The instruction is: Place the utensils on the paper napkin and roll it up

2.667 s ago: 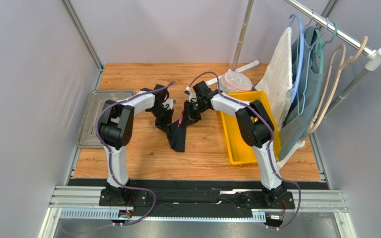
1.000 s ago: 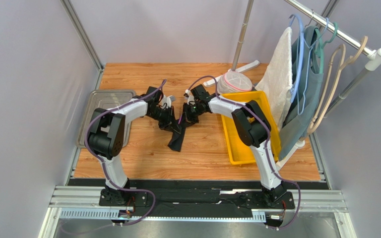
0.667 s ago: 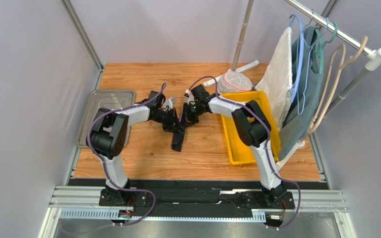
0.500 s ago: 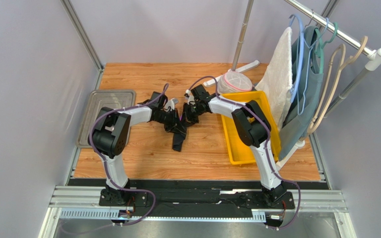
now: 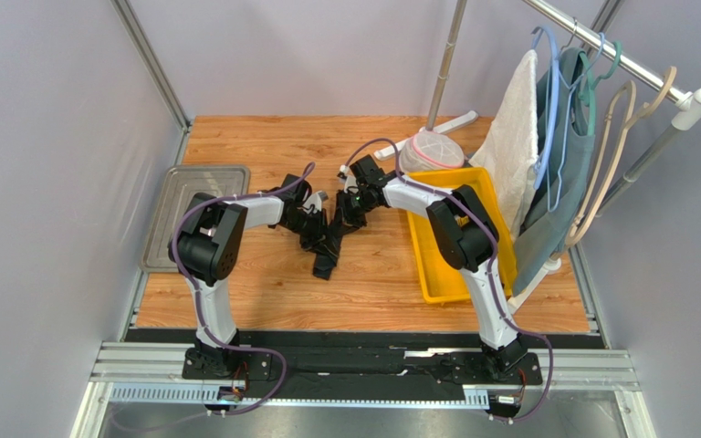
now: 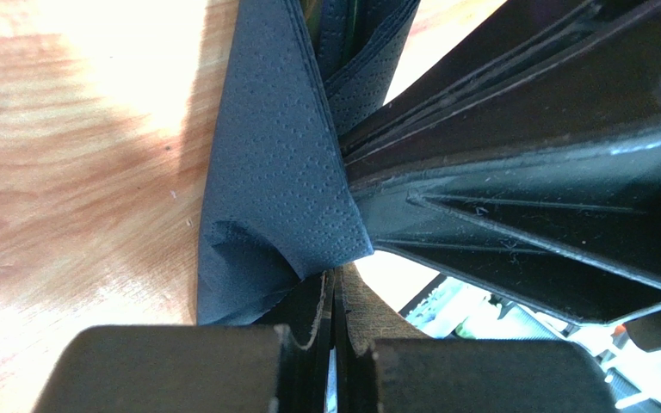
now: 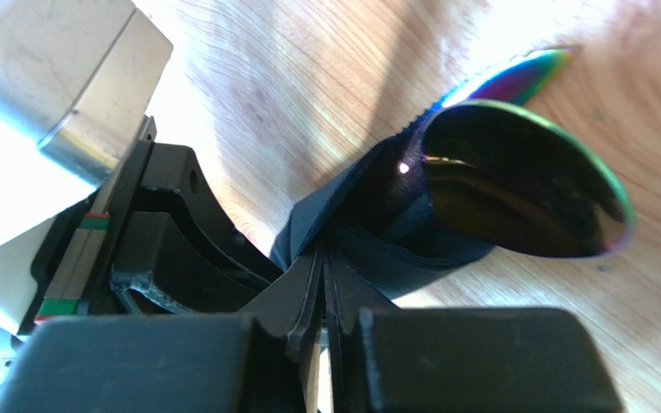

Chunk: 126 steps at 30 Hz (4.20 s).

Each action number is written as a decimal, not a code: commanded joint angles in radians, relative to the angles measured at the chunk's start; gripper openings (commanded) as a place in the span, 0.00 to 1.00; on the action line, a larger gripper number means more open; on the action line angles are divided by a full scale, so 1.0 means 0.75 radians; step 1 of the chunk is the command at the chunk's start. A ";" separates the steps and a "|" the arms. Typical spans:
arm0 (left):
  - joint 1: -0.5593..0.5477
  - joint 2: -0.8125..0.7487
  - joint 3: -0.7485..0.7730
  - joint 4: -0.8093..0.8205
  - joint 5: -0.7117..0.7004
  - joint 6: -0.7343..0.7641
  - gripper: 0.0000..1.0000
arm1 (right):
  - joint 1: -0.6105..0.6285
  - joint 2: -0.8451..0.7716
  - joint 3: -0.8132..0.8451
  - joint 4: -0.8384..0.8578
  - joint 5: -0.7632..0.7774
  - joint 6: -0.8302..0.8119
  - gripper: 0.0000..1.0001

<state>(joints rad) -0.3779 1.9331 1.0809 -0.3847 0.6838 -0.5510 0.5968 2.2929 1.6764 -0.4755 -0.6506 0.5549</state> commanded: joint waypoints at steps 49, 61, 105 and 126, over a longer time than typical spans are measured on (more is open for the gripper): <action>-0.067 0.002 -0.077 0.067 0.142 0.092 0.00 | -0.010 0.042 -0.053 -0.037 0.166 -0.026 0.00; -0.008 0.110 -0.093 0.051 0.140 0.086 0.00 | -0.047 -0.059 0.086 -0.188 0.043 -0.122 0.02; -0.003 -0.073 -0.124 0.148 0.121 0.048 0.12 | 0.026 0.005 -0.059 -0.180 0.090 -0.087 0.02; 0.095 -0.234 -0.202 -0.080 0.195 0.123 0.19 | 0.024 0.117 0.055 -0.250 0.278 -0.194 0.00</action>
<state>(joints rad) -0.3054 1.7172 0.9161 -0.3592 0.8387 -0.5201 0.6125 2.3013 1.7050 -0.6342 -0.6430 0.4747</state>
